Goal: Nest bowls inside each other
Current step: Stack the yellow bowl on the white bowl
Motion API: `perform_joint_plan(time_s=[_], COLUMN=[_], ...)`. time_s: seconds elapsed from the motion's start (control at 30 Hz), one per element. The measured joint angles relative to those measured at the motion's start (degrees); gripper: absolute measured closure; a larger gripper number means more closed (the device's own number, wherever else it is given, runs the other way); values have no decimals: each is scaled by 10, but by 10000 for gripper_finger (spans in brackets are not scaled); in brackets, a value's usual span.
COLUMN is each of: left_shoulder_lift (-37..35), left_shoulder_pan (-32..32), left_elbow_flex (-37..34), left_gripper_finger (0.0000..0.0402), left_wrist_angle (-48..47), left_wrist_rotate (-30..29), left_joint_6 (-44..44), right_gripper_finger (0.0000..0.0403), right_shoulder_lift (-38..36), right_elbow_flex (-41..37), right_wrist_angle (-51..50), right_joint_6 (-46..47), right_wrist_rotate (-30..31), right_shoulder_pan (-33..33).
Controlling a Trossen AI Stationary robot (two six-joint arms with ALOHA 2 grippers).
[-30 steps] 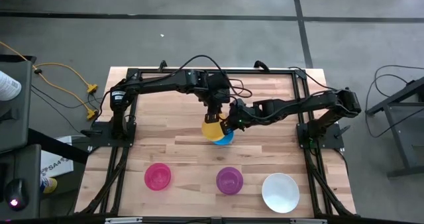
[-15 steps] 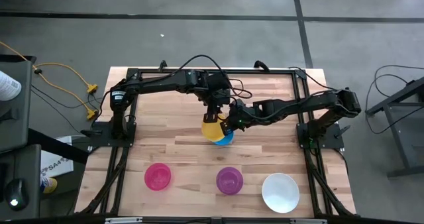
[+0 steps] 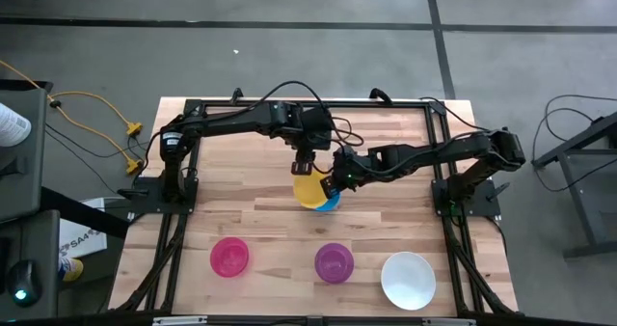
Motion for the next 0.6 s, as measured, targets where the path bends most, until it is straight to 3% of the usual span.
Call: perform_joint_plan(time_s=[0.23,0.6], left_shoulder_lift=[-21,-77], left_shoulder_pan=[0,0], left_elbow_flex=[0,0], left_gripper_finger=[265,265], left_wrist_angle=[-13,-40], left_wrist_rotate=[-30,-25], left_joint_6=[2,0], right_gripper_finger=[400,400], right_shoulder_lift=[-13,-138], right_elbow_flex=[-1,0], right_wrist_angle=[-6,-120], right_joint_6=[0,35], right_wrist_rotate=[-12,16], right_shoulder_pan=[0,25])
